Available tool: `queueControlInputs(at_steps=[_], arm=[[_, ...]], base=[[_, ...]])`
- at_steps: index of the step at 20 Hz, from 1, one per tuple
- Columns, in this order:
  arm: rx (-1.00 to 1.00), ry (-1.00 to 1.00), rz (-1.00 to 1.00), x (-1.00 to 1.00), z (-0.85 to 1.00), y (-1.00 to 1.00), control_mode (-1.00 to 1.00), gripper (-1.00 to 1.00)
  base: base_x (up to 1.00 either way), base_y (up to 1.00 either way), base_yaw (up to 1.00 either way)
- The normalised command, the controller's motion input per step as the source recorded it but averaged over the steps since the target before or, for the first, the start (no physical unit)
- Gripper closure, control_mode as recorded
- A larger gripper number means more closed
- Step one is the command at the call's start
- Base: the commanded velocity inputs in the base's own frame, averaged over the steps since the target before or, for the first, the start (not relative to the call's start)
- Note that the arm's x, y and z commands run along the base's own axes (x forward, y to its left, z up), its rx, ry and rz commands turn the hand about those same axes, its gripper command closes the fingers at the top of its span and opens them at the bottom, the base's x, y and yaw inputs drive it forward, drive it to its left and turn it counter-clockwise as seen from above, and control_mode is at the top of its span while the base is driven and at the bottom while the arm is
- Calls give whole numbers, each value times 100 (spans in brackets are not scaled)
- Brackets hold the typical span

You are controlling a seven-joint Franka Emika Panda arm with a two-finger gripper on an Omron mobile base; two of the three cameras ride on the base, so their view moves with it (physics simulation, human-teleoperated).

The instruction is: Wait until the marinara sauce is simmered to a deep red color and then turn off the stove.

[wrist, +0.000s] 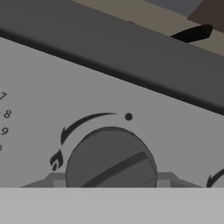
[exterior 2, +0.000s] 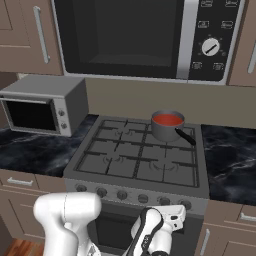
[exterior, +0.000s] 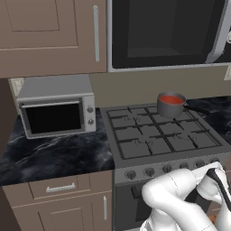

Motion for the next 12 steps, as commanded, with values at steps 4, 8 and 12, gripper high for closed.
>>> queueControlInputs(at_steps=[4, 8, 12], arm=[[0, 0, 0, 0, 0, 0, -100, 100], [0, 0, 0, 0, 0, 0, -100, 100], [0, 0, 0, 0, 0, 0, -100, 100]], base=[[0, 0, 0], [0, 0, 0], [0, 0, 0]])
